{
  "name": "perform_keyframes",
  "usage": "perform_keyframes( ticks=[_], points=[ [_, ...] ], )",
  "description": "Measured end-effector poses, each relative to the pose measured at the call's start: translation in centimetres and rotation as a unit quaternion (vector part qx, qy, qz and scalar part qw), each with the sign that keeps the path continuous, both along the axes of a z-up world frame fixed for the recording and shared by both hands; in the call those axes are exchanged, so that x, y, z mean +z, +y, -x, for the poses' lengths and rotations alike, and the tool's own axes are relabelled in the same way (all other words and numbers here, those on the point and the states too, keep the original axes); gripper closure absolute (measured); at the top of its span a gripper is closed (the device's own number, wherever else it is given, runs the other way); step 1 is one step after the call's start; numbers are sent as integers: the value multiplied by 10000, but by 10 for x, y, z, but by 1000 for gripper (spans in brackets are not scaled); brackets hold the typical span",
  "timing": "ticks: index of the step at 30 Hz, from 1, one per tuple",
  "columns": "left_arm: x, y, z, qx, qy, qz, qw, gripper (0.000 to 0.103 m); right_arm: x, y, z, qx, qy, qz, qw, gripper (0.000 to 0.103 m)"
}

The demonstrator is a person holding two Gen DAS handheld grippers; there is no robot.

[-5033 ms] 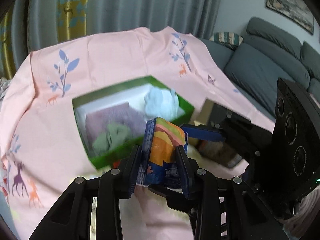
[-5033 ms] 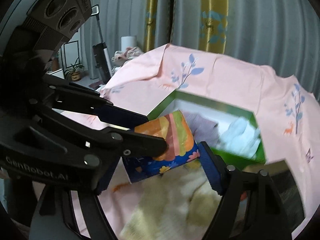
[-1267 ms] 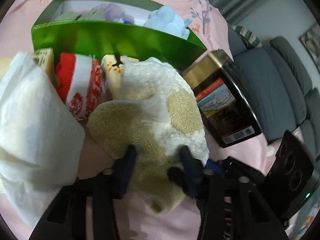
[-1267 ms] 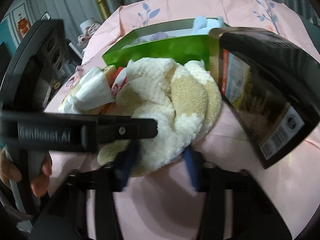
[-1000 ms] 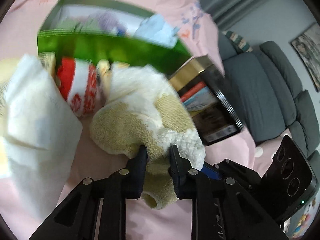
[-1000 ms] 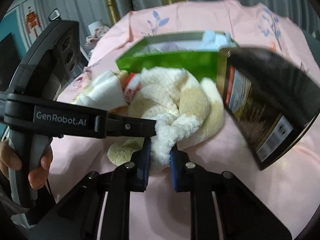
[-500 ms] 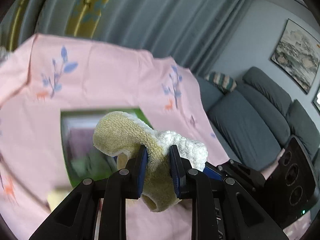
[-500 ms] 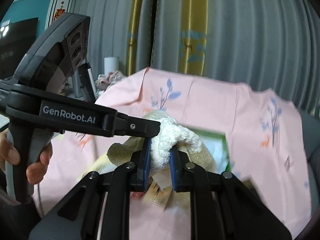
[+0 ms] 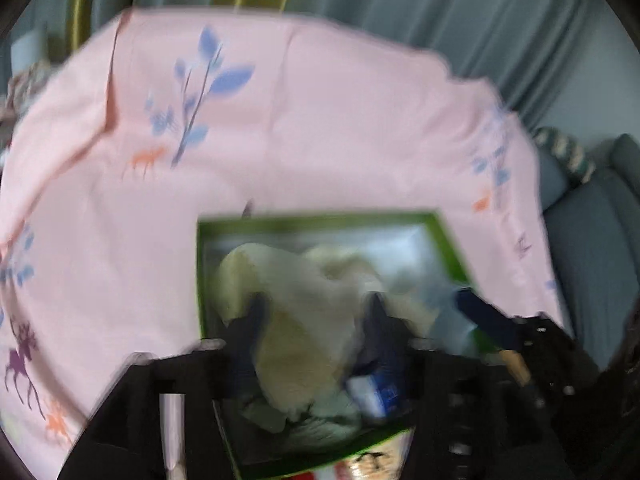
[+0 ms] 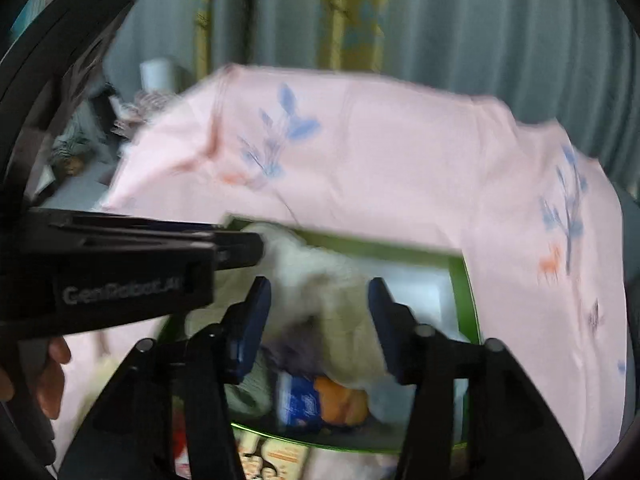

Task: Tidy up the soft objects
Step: 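Carry the cream cloth over the green box and open the left gripper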

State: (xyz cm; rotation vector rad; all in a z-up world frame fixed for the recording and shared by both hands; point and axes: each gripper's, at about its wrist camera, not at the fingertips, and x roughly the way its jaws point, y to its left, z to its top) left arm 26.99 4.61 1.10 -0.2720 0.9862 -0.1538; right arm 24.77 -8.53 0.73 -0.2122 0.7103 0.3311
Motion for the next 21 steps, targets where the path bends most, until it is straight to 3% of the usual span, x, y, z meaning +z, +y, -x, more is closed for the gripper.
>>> perform_keyframes(
  ticks=[1, 3, 7, 14, 18, 21],
  points=[
    [-10, 5, 0, 96, 131, -27, 9999, 21, -5, -3, 1, -34, 55, -16, 10000, 49],
    [-18, 10, 2, 168, 237, -3, 9996, 20, -9, -7, 8, -44, 74, -19, 10000, 41],
    [-17, 18, 15, 241, 272, 78, 9993, 18, -4, -13, 29, -26, -77, -110, 9999, 36],
    [4, 8, 55, -41, -26, 76, 10000, 15, -1, -20, 80, 297, -158, -341, 9989, 21],
    [12, -2, 90, -283, -262, 57, 9992, 9, -28, -24, 113, 418, 122, -329, 9985, 21],
    [14, -4, 117, -367, -447, 193, 9981, 8, -60, -24, 130, 424, 323, -12, 9986, 21]
  ],
)
